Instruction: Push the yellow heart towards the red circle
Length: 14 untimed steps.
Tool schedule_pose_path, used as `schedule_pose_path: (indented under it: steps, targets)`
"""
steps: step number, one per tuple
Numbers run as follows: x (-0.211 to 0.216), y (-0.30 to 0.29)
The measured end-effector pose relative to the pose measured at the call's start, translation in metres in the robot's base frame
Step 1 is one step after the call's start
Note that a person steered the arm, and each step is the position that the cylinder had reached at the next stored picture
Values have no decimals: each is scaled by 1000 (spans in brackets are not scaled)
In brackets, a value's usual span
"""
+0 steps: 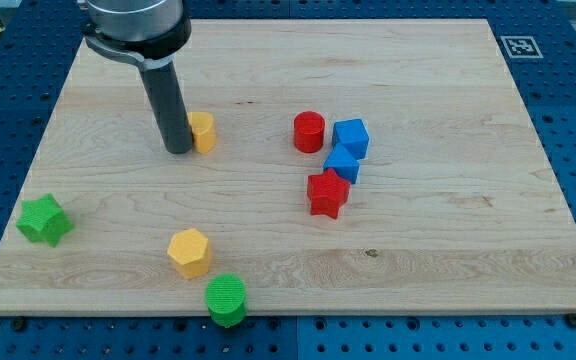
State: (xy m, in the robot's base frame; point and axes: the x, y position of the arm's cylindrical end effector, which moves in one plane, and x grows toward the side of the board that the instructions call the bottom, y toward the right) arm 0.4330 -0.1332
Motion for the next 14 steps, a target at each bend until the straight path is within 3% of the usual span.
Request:
schedule_pose_path:
  steps: [3,7,14]
  targets:
    - [0,36]
    - [-18,-32]
    - [-26,36]
